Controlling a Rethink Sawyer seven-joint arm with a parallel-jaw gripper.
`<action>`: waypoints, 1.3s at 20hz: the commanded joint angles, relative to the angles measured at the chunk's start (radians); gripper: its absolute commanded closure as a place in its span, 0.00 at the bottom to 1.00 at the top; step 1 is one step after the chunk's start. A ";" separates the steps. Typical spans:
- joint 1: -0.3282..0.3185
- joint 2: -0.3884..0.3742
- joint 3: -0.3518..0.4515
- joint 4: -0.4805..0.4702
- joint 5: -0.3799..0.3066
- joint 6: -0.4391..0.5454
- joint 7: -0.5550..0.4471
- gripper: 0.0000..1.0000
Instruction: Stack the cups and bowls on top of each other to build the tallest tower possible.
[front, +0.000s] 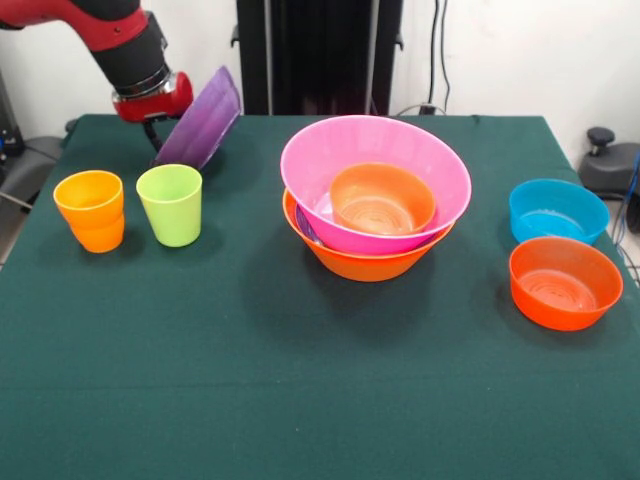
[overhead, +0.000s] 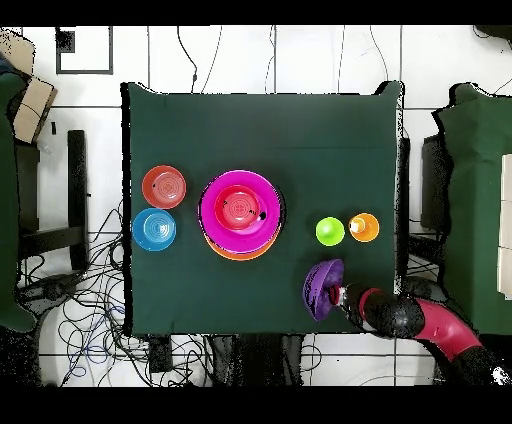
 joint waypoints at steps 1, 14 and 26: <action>0.036 0.027 0.063 -0.094 -0.071 0.028 -0.259 0.00; 0.082 -0.065 0.074 -0.059 -0.041 0.081 -0.222 0.00; 0.084 -0.268 0.139 -0.024 0.080 0.269 -0.256 0.00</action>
